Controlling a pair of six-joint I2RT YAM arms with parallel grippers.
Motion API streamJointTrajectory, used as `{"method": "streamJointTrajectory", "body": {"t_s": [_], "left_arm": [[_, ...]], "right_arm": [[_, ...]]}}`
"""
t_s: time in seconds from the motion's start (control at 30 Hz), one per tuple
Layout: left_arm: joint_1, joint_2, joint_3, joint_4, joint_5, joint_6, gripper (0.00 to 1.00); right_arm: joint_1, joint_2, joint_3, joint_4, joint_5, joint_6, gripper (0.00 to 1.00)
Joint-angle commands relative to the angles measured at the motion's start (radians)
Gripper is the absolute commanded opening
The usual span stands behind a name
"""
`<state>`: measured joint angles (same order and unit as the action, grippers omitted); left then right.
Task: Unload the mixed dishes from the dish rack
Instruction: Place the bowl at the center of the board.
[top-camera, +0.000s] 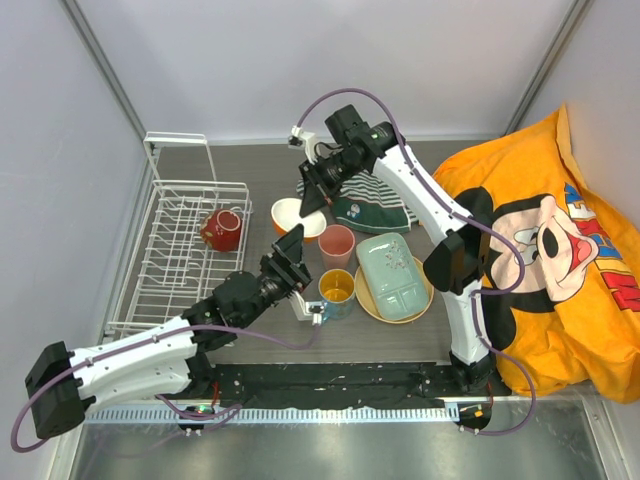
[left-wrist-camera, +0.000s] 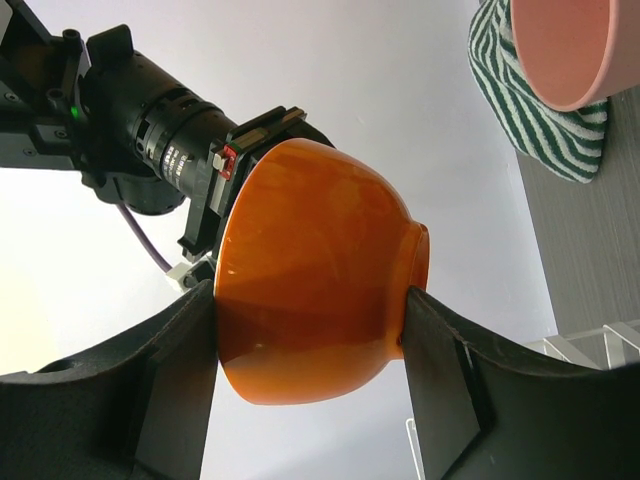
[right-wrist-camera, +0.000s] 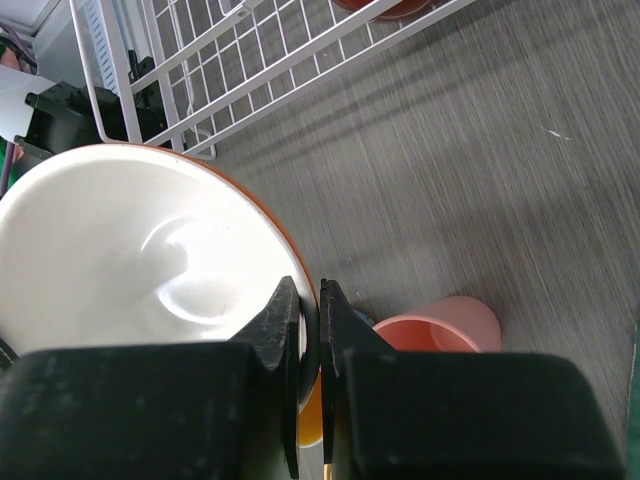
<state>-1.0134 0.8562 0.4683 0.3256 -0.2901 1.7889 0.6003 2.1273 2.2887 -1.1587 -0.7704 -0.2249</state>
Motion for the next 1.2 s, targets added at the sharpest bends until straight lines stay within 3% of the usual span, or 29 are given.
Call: {"method": "streamJointTrajectory", "body": {"t_s": [0.0,0.13,0.2,0.37,0.5,0.57,0.6,0.9,1.17], "left_arm": [[0.039,-0.052,-0.010,0.122,-0.070,-0.033,0.00],[0.053,-0.069,-0.014,0.107,-0.076,-0.051,0.05],[0.061,-0.075,-0.011,0.099,-0.080,-0.057,0.22],[0.068,-0.091,-0.011,0.093,-0.081,-0.059,0.46],[0.073,-0.098,-0.017,0.092,-0.083,-0.063,0.76],[0.075,-0.103,-0.022,0.092,-0.081,-0.063,0.86],[0.075,-0.103,-0.023,0.092,-0.080,-0.063,0.97],[0.088,-0.109,-0.010,0.061,-0.112,-0.098,1.00],[0.156,-0.109,0.134,-0.152,-0.201,-0.278,1.00]], "right_arm": [[0.013,-0.038,-0.008,-0.029,0.002,-0.085,0.01],[0.006,-0.038,-0.006,-0.026,0.006,-0.087,0.01],[0.003,-0.036,-0.008,-0.026,0.003,-0.087,0.01],[0.000,-0.032,-0.006,-0.021,-0.012,-0.083,0.01],[0.000,-0.029,-0.005,-0.016,-0.018,-0.082,0.01],[0.000,-0.030,-0.005,-0.015,-0.018,-0.079,0.01],[0.000,-0.030,-0.003,-0.015,-0.018,-0.080,0.01],[-0.008,-0.029,-0.015,-0.003,-0.004,-0.076,0.01],[-0.014,-0.026,-0.008,0.047,0.112,-0.039,0.01]]}}
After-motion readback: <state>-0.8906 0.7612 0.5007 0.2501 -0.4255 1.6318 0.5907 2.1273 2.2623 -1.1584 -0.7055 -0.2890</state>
